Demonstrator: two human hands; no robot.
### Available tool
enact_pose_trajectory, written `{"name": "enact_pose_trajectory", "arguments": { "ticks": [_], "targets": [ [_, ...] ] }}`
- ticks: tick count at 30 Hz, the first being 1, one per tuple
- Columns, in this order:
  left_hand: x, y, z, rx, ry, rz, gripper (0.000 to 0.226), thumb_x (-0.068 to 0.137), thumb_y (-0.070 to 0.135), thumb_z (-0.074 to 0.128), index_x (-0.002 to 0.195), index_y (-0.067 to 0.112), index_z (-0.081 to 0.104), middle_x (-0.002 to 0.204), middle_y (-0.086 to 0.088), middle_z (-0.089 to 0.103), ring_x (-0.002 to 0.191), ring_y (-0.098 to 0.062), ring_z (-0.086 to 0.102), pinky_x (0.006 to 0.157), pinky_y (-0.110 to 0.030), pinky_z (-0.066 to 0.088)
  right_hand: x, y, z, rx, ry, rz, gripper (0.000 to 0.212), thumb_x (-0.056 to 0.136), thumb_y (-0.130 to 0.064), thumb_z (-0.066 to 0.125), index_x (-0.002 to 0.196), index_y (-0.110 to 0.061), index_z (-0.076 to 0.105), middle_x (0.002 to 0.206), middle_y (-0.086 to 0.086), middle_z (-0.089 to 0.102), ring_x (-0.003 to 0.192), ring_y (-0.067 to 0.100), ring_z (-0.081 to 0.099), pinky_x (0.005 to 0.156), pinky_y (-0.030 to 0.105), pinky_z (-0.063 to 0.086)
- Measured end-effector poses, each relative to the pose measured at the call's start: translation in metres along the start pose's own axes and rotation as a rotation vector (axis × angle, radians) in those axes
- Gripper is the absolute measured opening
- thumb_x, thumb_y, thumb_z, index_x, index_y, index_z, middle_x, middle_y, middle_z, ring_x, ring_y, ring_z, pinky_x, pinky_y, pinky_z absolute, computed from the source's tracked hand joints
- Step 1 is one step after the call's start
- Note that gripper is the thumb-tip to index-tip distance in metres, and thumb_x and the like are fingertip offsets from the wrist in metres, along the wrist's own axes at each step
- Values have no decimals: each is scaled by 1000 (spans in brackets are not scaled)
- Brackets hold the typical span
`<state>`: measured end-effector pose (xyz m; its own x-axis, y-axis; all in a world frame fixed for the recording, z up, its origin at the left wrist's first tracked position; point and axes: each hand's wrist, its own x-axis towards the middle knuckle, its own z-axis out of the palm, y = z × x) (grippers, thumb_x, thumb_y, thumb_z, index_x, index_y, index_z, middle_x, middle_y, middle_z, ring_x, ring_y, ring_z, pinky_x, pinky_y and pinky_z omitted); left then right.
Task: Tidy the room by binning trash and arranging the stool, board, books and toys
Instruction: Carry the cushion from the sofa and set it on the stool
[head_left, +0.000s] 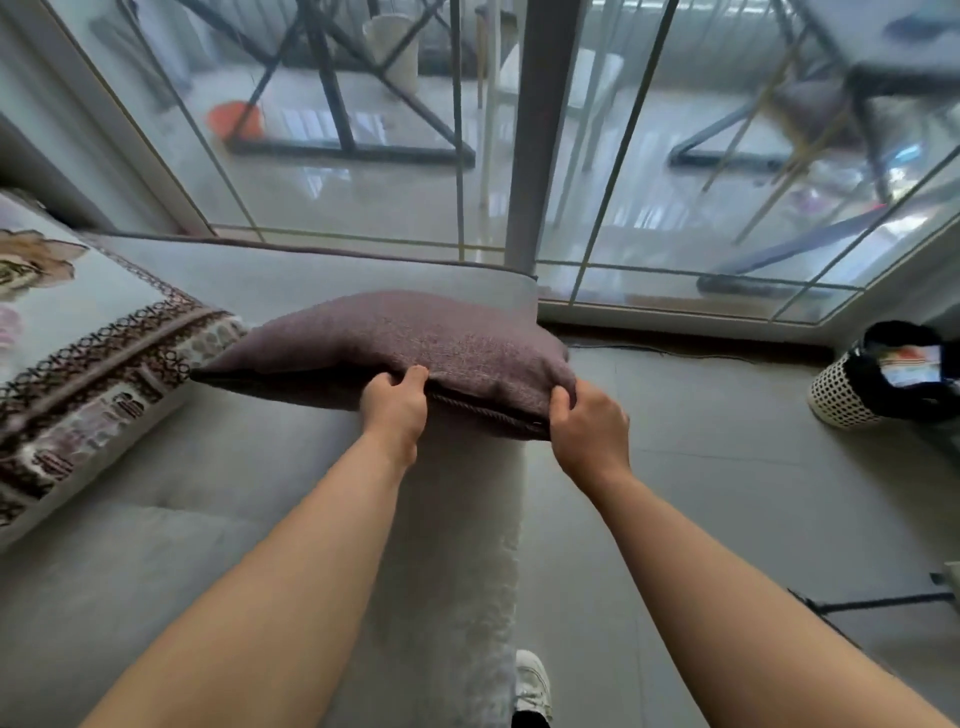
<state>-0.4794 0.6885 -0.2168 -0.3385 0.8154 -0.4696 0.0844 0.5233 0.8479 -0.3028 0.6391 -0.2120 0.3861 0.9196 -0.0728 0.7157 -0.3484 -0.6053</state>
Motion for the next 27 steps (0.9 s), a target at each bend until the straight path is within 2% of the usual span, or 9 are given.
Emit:
{"name": "enact_pose_trajectory", "arguments": {
  "ticks": [2,4,6,12,15,18,21,24,27],
  "targets": [
    [-21,20,0,52,-32,65,54,91,32,59,122,-11,52,126,-29,55,115,-42,54,93,-48,46,-12,-3,-25,16,42,23,29,98,-22,39,90,-3,60,86,17,65,77,32,52,96,45,40],
    [-48,38,1,125,-96,152,37,91,30,59,95,-7,61,94,-22,64,86,-33,57,69,-37,46,-29,-1,-54,35,100,54,33,98,-22,38,96,-1,63,93,22,67,87,39,59,82,41,43],
    [-77,53,1,165,-169,191,32,93,30,57,75,3,56,71,-8,54,73,-25,49,60,-31,37,-46,1,-81,23,143,82,37,100,-24,35,97,-1,64,95,21,67,90,39,60,71,35,39],
    [-163,75,27,204,-379,252,34,93,32,57,77,3,64,85,-12,63,83,-27,58,79,-37,48,-107,29,-176,-68,328,188,40,99,-26,34,94,-1,66,99,21,67,92,38,60,73,36,41],
    [-208,78,49,213,-484,264,36,94,31,57,65,9,57,77,-11,58,76,-25,55,73,-34,45,-138,53,-218,-90,397,257,39,98,-26,36,85,-2,64,97,20,67,90,36,60,68,32,34],
    [-268,74,76,272,-615,280,36,92,33,59,65,10,57,77,-13,57,73,-24,53,69,-34,44,-183,88,-267,-102,477,365,39,98,-27,35,85,-4,64,100,19,67,94,36,59,69,30,31],
    [-330,64,104,308,-746,291,31,92,32,61,74,6,64,77,-14,60,73,-25,55,71,-35,49,-230,124,-310,-120,562,452,39,98,-25,35,88,-1,65,100,20,67,94,36,60,69,31,32],
    [-397,53,136,315,-886,340,28,89,27,63,83,1,70,84,-19,68,78,-33,64,81,-42,56,-286,161,-357,-123,658,559,38,97,-25,35,79,-4,62,95,21,67,89,37,60,68,32,35],
    [-477,41,164,328,-1003,393,24,89,25,63,81,4,70,86,-20,70,82,-35,66,84,-47,56,-344,201,-403,-103,758,657,37,96,-25,36,74,-6,59,91,20,66,87,37,60,67,32,34]
  ]
}}
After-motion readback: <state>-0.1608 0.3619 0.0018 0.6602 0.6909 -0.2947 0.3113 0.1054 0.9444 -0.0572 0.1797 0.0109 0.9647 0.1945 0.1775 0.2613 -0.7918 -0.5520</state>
